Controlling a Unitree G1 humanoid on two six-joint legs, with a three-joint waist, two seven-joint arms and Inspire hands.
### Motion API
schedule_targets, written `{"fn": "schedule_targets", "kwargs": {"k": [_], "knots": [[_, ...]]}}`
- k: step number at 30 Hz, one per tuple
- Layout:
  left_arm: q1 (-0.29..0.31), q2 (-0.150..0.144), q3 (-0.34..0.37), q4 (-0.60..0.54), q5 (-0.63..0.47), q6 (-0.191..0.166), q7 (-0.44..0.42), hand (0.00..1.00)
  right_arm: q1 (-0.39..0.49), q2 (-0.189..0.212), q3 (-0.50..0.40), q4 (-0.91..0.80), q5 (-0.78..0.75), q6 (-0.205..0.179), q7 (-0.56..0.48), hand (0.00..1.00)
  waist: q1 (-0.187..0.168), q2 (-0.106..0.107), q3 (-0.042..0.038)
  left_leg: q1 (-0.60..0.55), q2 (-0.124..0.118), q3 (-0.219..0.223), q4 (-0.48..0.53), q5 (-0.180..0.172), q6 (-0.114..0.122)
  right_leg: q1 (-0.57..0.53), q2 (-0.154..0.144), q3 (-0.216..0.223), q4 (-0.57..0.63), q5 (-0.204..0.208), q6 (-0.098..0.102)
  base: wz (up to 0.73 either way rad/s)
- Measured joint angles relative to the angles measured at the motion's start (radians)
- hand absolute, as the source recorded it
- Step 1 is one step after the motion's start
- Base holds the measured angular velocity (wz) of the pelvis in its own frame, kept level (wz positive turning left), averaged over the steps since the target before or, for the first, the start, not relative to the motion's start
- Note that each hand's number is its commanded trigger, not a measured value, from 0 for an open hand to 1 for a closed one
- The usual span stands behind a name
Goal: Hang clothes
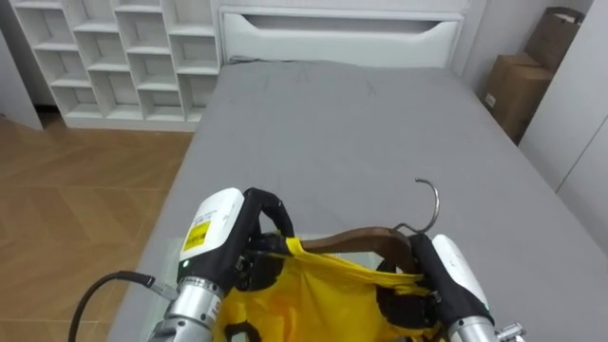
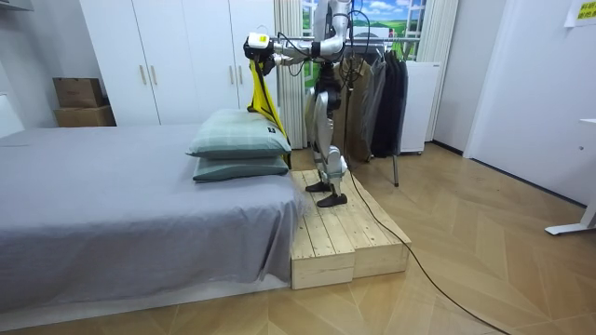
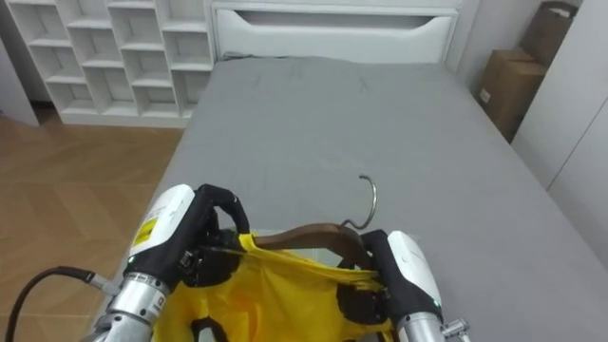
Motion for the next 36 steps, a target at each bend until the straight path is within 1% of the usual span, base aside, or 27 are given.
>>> {"fn": "schedule_targets", "kwargs": {"k": [12, 18, 22, 27, 28, 29, 30, 31, 36], "knots": [[0.0, 0.0, 0.0, 0.0, 0.0, 0.0, 0.0, 1.0, 0.0, 0.0, -0.003, 0.003, -0.012, -0.003, 0.0, 1.0, -0.005, -0.002, 0.0004, 0.005, 0.0, 0.0, -0.001, 0.0, 0.0, 0.005, 0.0, 0.001, 0.0, 0.0, 0.0, 0.0], [0.001, 0.001, 0.0, 0.0, 0.0, 0.0, 0.0, 1.0, 0.0, 0.0, -0.008, 0.033, -0.011, -0.033, -0.001, 1.0, -0.009, -0.005, 0.001, 0.005, 0.0, -0.001, -0.001, 0.0, 0.0, 0.005, -0.001, 0.002, 0.0, 0.0, 0.0, 0.0], [0.029, -0.001, 0.0, 0.0, 0.0, 0.0, 0.0, 1.0, 0.01, 0.0, -0.008, 0.041, -0.008, -0.035, 0.0, 1.0, -0.011, -0.006, 0.0012, 0.01, 0.0, -0.001, -0.002, 0.0, 0.0, 0.009, -0.001, 0.001, 0.0, 0.0, 0.0, 0.0], [0.049, -0.002, 0.0, 0.0, -0.001, -0.002, 0.0, 1.0, 0.025, 0.004, -0.007, 0.042, -0.008, -0.035, 0.0, 1.0, -0.011, -0.007, 0.0014, 0.01, 0.0, -0.002, -0.003, 0.0, 0.0, 0.009, 0.0, 0.001, 0.0, 0.0, 0.0, 0.0], [0.051, -0.003, 0.0, 0.0, -0.001, -0.002, 0.0, 0.85, 0.025, 0.003, -0.007, 0.042, -0.008, -0.034, 0.0, 1.0, -0.011, -0.007, 0.0014, 0.01, 0.0, -0.003, -0.003, 0.0, 0.0, 0.009, 0.0, 0.001, 0.0, 0.0, 0.0, 0.0], [0.052, -0.003, 0.0, 0.0, -0.001, -0.002, 0.0, 0.36, 0.025, 0.003, -0.007, 0.042, -0.009, -0.034, 0.0, 1.0, -0.011, -0.007, 0.0014, 0.01, 0.0, -0.003, -0.003, 0.0, 0.0, 0.009, 0.0, 0.001, 0.0, 0.0, 0.0, 0.0], [0.054, -0.004, 0.0, 0.0, -0.001, -0.002, 0.001, 0.12, 0.025, 0.003, -0.008, 0.043, -0.015, -0.034, 0.0, 1.0, -0.011, -0.006, 0.0017, 0.01, 0.0, -0.003, -0.003, 0.0, 0.0, 0.009, 0.0, 0.001, 0.0, 0.0, 0.0, 0.0], [0.057, -0.006, 0.0, 0.0, -0.001, -0.002, 0.001, 0.0, 0.025, 0.004, -0.008, 0.044, -0.023, -0.034, 0.0, 1.0, -0.011, -0.005, 0.0021, 0.01, 0.0, -0.003, -0.003, 0.0, 0.0, 0.009, 0.0, 0.001, 0.0, 0.0, 0.0, 0.0], [0.071, -0.018, 0.001, 0.0, -0.005, -0.004, 0.003, 0.0, 0.026, 0.007, -0.007, 0.061, -0.073, -0.029, 0.006, 1.0, -0.01, -0.002, 0.0029, 0.011, 0.0, 0.0, -0.003, 0.0, 0.0, 0.01, 0.001, 0.003, 0.0, 0.0, 0.0, 0.0]]}}
